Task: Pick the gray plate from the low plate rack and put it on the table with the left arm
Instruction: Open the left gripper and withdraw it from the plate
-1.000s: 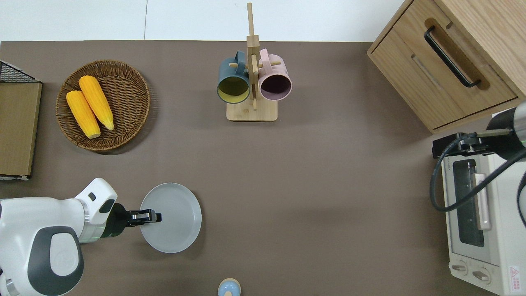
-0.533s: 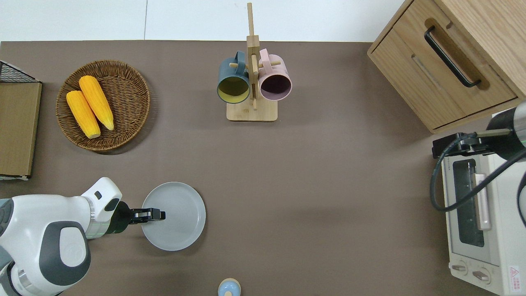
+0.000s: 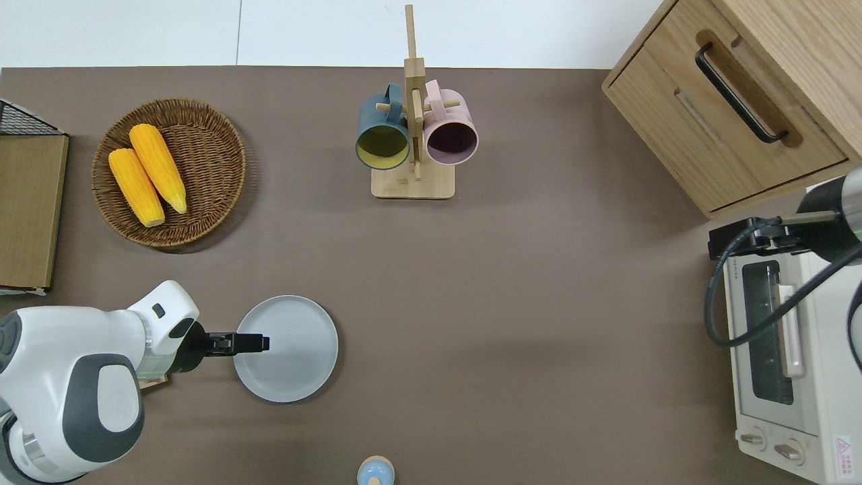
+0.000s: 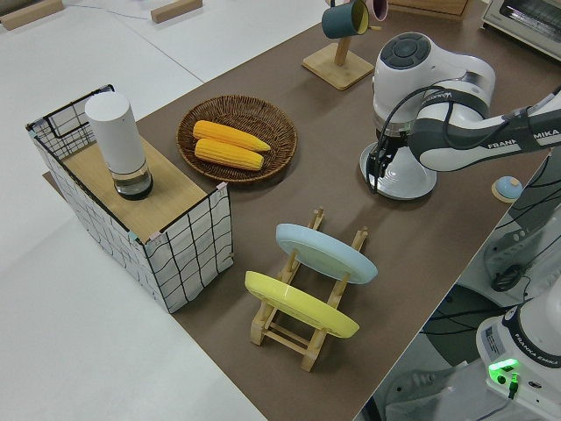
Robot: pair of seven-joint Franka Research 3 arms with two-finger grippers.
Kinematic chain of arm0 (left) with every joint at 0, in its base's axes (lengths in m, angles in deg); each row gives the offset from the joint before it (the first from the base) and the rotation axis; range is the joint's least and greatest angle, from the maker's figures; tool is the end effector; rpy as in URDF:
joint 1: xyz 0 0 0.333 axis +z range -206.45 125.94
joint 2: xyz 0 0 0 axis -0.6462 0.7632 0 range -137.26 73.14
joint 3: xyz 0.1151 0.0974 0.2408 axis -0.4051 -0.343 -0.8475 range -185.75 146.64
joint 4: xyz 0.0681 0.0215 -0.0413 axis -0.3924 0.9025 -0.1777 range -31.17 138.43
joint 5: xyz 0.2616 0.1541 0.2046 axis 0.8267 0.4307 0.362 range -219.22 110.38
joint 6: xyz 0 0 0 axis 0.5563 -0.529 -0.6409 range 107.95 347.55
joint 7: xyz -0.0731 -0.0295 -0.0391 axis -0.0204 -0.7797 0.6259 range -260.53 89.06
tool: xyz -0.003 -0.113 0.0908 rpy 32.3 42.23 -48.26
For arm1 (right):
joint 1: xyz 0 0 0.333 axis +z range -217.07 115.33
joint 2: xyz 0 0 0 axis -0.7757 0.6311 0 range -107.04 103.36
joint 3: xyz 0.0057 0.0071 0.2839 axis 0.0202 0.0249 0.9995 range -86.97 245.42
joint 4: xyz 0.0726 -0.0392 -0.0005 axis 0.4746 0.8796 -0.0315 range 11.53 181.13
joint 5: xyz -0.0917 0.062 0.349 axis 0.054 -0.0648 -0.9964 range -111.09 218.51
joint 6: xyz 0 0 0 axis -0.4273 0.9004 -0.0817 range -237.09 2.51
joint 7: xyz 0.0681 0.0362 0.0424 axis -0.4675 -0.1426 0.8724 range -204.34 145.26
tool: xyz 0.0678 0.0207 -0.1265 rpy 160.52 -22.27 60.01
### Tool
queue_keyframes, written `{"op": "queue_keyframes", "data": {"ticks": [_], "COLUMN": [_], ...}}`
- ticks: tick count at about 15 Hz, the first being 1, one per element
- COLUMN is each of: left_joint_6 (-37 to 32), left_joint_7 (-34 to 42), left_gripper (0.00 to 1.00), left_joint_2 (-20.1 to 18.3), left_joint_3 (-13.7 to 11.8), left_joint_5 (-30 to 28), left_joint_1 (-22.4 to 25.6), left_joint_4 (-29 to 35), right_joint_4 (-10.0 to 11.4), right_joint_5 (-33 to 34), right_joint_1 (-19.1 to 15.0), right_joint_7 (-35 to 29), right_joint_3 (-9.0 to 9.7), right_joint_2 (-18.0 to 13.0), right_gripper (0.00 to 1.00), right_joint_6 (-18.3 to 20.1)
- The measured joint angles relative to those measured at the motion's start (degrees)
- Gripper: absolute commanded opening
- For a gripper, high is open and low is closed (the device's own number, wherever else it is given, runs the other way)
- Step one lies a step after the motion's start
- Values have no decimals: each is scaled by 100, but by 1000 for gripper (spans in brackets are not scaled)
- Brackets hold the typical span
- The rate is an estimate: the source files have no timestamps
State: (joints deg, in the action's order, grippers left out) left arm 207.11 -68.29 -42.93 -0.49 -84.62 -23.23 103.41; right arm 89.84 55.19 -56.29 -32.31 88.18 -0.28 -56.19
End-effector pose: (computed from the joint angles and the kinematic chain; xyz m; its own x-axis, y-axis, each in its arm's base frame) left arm 0.4294 -0.0466 0.3064 0.9986 -0.0153 -0.0509 0.0039 -0.9340 0.3572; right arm 0.5218 0.0273 0.5696 0.9989 0.0107 -0.0450 0.0118 -0.9997 0.0236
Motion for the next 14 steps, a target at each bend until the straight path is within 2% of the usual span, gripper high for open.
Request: {"op": "queue_keyframes", "data": {"ticks": [4,9,14], "left_joint_6": [-133,-1162,-1677], "left_joint_7": [-692,-1624,-1933], "left_gripper": [993,995,995], "left_joint_2": [33,31,38], "left_joint_3": [-5,3,-11], "left_joint_5": [570,1572,1931], "left_joint_1": [5,-12,9], "left_joint_4": [-464,-1486,-2334], "right_joint_4": [0,0,0], "right_joint_5": [0,0,0], "right_joint_1": [0,0,0], "right_joint_7": [0,0,0], "right_joint_3": [0,0,0], "right_joint_2": [0,0,0], "right_gripper": [983,983,983], "right_joint_6": [0,0,0]}}
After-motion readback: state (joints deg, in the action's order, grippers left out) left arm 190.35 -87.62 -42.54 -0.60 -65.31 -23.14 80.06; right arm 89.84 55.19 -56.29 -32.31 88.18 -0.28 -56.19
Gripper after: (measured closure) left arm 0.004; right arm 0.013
